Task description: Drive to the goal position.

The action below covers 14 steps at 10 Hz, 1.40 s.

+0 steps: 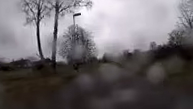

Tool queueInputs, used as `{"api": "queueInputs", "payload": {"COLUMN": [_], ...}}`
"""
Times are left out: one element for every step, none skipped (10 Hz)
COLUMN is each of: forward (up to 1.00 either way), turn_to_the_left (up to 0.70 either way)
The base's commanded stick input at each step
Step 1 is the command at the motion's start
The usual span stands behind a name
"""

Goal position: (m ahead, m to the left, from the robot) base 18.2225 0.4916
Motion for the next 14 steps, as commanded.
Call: {"api": "queueInputs", "payload": {"forward": [1.0, 1.0, 1.0, 1.0, 1.0, 1.0, 1.0, 1.0, 1.0, 1.0, 1.0, 1.0, 1.0, 1.0], "turn_to_the_left": [0.0, 0.0, 0.0, 0.0, 0.0, 0.0, 0.0, 0.0, 0.0, 0.0, 0.0, 0.0, 0.0, 0.0]}}
